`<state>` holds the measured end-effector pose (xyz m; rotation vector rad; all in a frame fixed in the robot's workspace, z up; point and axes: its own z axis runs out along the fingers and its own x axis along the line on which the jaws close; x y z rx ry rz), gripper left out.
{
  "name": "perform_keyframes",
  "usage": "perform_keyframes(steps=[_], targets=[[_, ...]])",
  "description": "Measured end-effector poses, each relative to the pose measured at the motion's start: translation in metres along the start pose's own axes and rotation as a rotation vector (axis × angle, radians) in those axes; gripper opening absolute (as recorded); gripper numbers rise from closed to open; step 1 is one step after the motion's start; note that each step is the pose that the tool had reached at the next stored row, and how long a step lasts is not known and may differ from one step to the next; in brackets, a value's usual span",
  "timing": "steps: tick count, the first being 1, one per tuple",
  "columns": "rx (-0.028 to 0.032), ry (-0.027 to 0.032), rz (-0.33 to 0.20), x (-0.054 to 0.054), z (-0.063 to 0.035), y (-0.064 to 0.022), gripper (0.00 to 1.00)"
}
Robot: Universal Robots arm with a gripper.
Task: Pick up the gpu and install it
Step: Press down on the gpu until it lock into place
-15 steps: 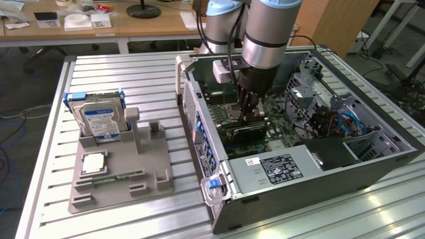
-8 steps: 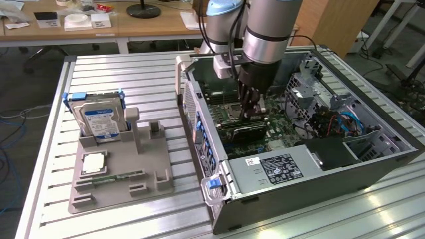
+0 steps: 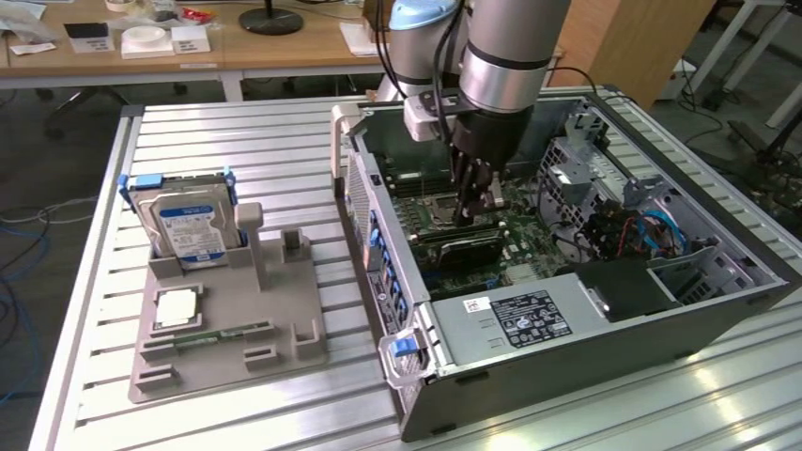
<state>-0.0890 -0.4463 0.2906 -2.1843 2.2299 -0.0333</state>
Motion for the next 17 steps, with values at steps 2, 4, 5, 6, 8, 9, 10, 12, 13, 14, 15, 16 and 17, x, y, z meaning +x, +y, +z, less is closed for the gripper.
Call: perform_keyframes(steps=[2, 4, 5, 6, 8, 9, 10, 12, 13, 14, 15, 16, 17], targets=[[0.0, 0.0001, 0.0, 0.0, -0.0001, -0.0001, 0.11], [-0.0001, 0.0003, 0.0, 0.0, -0.0001, -0.0005, 0.11], [-0.0002, 0.0004, 0.0, 0.0, -0.0004, -0.0005, 0.11], [-0.0003, 0.0006, 0.0, 0.0, -0.0011, -0.0006, 0.11], [-0.0001, 0.0005, 0.0, 0.0, -0.0032, -0.0007, 0.11], [-0.0002, 0.0005, 0.0, 0.0, -0.0045, -0.0008, 0.11], [-0.0001, 0.0005, 0.0, 0.0, -0.0058, -0.0008, 0.11], [0.0, 0.0005, 0.0, 0.0, -0.0084, -0.0009, 0.11], [-0.0001, 0.0005, 0.0, 0.0, -0.0096, -0.0009, 0.11], [0.0, 0.0005, 0.0, 0.0, -0.0104, -0.001, 0.11], [-0.0001, 0.0004, 0.0, 0.0, -0.0108, -0.001, 0.11], [0.0, 0.0003, 0.0, 0.0, -0.0107, -0.001, 0.11], [0.0, 0.0003, 0.0, 0.0, -0.0107, -0.001, 0.11]])
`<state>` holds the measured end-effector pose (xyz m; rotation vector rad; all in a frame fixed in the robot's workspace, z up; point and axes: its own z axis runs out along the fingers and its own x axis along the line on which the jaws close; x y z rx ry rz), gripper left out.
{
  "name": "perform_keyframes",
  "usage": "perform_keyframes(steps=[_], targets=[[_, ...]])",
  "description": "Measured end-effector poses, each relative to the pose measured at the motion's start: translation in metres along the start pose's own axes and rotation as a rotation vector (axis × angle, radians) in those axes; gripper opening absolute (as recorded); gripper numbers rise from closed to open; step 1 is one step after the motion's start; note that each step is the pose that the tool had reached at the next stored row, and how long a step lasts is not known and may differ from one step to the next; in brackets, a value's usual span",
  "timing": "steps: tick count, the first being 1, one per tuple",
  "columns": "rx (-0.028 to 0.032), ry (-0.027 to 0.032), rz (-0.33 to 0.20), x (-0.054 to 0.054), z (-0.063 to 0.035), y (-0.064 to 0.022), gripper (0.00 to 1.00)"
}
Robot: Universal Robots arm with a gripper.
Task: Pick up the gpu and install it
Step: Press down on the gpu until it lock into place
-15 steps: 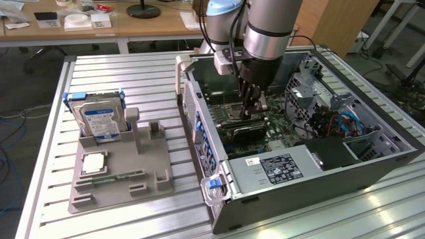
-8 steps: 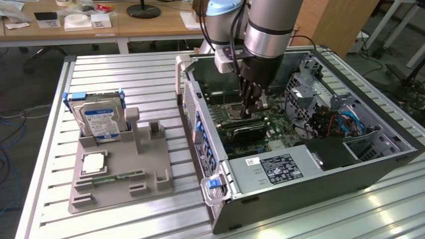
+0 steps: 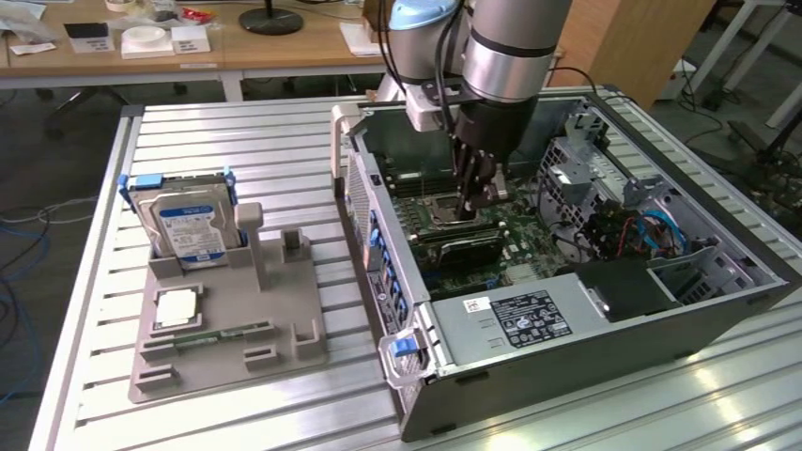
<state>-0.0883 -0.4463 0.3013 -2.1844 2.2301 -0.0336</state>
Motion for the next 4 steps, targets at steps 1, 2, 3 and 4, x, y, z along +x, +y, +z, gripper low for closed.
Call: perform_keyframes(steps=[1, 2, 3, 4], targets=[[-0.0001, 0.0002, 0.0, 0.0, -0.0001, 0.0, 0.11], [0.0, 0.0002, 0.0, 0.0, -0.0001, 0.0, 0.11], [-0.0001, 0.0002, 0.0, 0.0, -0.0001, 0.0, 0.11], [-0.0001, 0.0002, 0.0, 0.0, -0.0001, 0.0, 0.11]])
